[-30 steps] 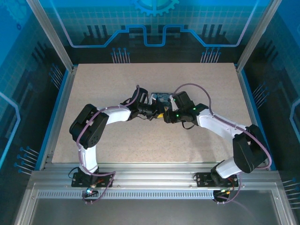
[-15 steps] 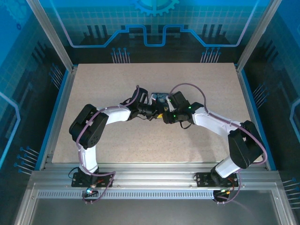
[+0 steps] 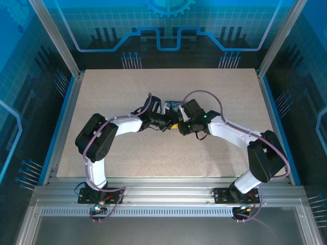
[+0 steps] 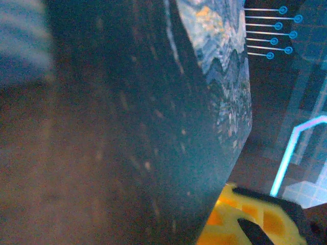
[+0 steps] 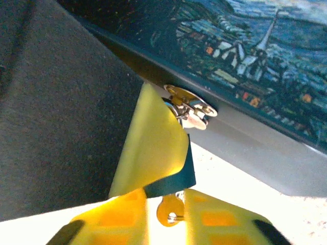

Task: Unlock the padlock with the key

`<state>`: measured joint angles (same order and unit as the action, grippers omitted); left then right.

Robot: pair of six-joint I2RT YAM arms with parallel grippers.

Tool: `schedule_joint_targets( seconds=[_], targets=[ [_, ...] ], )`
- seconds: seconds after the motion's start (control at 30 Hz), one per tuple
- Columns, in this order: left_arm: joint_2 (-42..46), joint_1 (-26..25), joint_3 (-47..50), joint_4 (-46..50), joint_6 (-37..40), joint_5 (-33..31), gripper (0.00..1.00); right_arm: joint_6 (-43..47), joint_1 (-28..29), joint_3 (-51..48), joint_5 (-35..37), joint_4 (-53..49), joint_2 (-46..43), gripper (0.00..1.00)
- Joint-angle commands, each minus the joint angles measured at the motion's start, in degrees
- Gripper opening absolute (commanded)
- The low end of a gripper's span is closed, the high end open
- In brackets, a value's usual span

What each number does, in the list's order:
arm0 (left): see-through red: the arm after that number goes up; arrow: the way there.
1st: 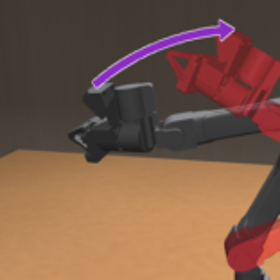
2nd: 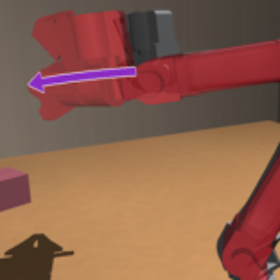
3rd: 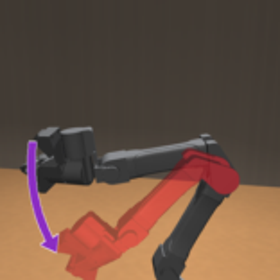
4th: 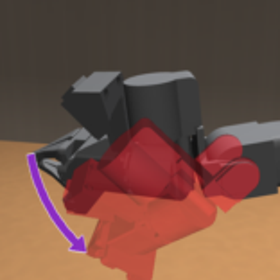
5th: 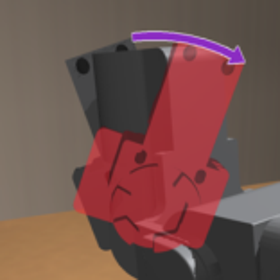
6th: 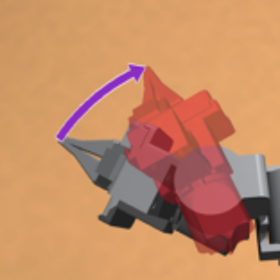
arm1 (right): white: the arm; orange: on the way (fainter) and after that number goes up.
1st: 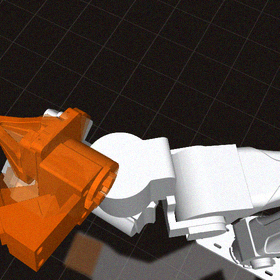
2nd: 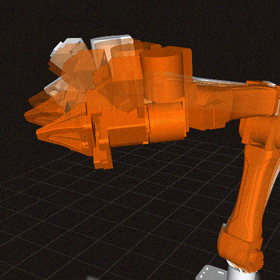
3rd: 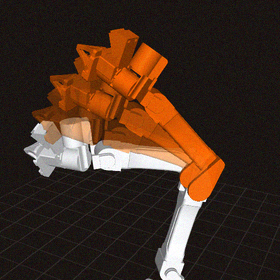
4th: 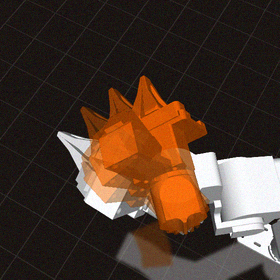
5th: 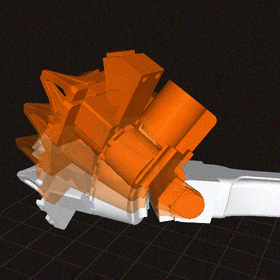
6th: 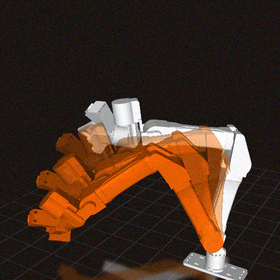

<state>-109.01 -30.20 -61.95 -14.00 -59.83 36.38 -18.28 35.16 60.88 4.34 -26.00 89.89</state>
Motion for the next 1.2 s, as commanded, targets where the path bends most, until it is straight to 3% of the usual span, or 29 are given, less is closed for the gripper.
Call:
schedule_joint_targets(
  seconds=[0.0,0.07,0.23,0.27,0.37,0.4,0.6,0.83,1.0,1.17],
  targets=[
    [3.2,-0.2,0.4,-1.1,0.7,2.7,0.00,0.4,0.6,1.3,0.4,-0.3,1.5,0.06],
    [3.2,-0.2,0.4,-1.2,0.7,2.7,0.00,0.5,0.5,1.0,0.0,0.0,1.7,0.00],
    [3.4,-0.2,0.7,-1.2,0.7,2.7,0.00,0.2,0.6,0.1,-0.5,1.0,1.6,0.00],
    [3.5,-0.2,0.7,-1.2,0.8,2.7,0.00,0.1,0.6,0.0,-0.1,0.9,1.6,0.02],
    [3.6,-0.2,1.0,-1.0,0.8,2.7,0.00,0.0,0.6,-0.2,1.0,0.8,1.0,0.28],
    [3.7,-0.2,1.1,-1.1,0.9,2.7,0.00,0.1,0.6,-0.4,1.4,0.9,0.5,0.31],
    [4.0,-0.2,1.5,-1.3,0.9,2.7,0.00,0.7,0.7,-0.2,2.1,0.5,0.6,0.34],
    [4.4,-0.2,1.9,-1.4,0.8,2.8,0.00,1.1,1.0,0.7,3.0,0.5,1.8,0.25],
    [4.6,-0.1,2.3,-1.6,0.8,2.7,0.00,1.7,1.1,1.3,2.2,0.2,2.4,0.00],
    [4.4,0.1,2.5,-1.5,0.9,2.6,0.00,1.5,1.1,0.3,1.9,0.8,2.7,0.00]
  ],
)
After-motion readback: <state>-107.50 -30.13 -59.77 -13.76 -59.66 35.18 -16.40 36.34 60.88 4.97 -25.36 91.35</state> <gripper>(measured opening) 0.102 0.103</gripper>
